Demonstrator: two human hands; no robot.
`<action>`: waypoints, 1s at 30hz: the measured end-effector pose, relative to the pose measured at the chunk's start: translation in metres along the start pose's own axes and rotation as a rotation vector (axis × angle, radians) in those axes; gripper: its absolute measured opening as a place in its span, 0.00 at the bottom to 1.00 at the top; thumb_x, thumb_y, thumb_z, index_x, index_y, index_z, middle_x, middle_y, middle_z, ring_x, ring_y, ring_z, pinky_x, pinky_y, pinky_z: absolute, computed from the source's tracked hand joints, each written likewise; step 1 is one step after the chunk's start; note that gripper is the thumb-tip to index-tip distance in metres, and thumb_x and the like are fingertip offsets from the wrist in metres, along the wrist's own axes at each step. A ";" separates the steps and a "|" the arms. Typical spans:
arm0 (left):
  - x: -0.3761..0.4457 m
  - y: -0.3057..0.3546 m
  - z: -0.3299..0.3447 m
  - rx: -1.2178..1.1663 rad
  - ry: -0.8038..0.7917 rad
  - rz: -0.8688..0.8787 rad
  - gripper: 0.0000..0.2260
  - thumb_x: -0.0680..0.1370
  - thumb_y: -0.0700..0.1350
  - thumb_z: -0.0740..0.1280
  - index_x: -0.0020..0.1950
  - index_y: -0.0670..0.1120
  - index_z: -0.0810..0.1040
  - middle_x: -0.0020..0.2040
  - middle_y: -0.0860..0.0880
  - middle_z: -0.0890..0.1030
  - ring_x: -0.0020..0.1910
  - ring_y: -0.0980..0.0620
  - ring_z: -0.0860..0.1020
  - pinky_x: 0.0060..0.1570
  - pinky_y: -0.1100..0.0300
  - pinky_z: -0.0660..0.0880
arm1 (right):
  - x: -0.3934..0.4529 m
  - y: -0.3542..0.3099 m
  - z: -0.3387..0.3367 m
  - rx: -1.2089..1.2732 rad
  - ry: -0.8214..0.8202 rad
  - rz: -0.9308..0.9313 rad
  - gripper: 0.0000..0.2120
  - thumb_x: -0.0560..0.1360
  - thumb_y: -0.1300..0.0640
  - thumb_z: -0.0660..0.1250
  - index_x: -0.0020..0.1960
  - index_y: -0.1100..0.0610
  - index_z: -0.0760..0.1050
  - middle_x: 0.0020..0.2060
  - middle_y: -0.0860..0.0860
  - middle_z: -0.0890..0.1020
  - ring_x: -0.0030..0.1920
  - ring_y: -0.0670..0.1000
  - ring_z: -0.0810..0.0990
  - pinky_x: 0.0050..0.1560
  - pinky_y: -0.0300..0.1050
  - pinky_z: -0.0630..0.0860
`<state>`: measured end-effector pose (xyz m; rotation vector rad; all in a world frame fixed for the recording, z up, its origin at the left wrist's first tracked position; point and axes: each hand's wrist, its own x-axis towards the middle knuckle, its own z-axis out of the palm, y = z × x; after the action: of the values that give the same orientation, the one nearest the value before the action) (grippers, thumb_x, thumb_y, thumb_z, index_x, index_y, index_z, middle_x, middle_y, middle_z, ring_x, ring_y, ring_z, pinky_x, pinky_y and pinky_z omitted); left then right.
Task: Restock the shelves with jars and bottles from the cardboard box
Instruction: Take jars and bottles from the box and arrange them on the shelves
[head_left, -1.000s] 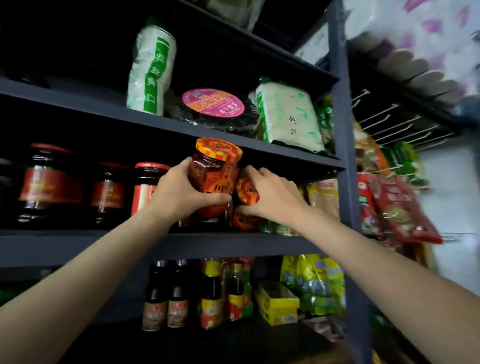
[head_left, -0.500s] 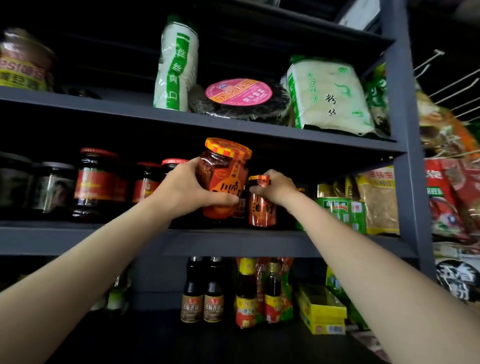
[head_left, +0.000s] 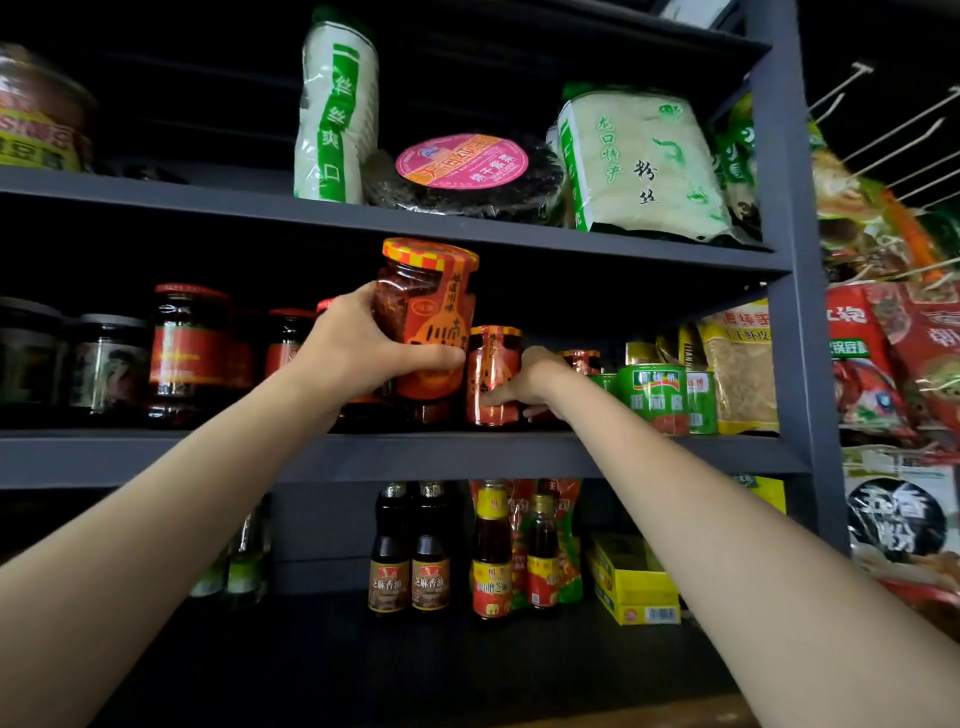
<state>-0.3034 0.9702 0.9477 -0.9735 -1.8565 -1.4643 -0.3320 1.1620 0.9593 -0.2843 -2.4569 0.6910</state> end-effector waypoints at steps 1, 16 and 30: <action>0.001 0.000 0.001 0.008 0.000 -0.003 0.25 0.61 0.44 0.79 0.54 0.48 0.75 0.47 0.53 0.81 0.48 0.55 0.79 0.51 0.58 0.77 | 0.001 -0.004 0.004 0.014 -0.006 -0.014 0.35 0.70 0.52 0.74 0.70 0.62 0.64 0.63 0.56 0.74 0.50 0.53 0.80 0.53 0.47 0.80; 0.008 -0.001 0.019 -0.052 -0.064 -0.080 0.27 0.59 0.48 0.81 0.55 0.46 0.77 0.49 0.50 0.82 0.49 0.54 0.80 0.51 0.59 0.78 | -0.064 -0.004 -0.032 1.182 -0.306 -0.269 0.11 0.78 0.56 0.62 0.58 0.57 0.74 0.51 0.55 0.82 0.50 0.50 0.81 0.51 0.42 0.78; -0.007 -0.022 -0.009 0.567 0.259 0.463 0.09 0.75 0.39 0.65 0.55 0.44 0.78 0.51 0.48 0.80 0.50 0.49 0.78 0.51 0.58 0.72 | -0.032 -0.020 0.009 0.766 0.064 -0.115 0.45 0.50 0.43 0.81 0.63 0.54 0.70 0.58 0.53 0.78 0.58 0.54 0.77 0.60 0.56 0.74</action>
<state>-0.3175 0.9576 0.9320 -0.8078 -1.5817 -0.6926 -0.3124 1.1305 0.9487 0.1316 -1.9483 1.4607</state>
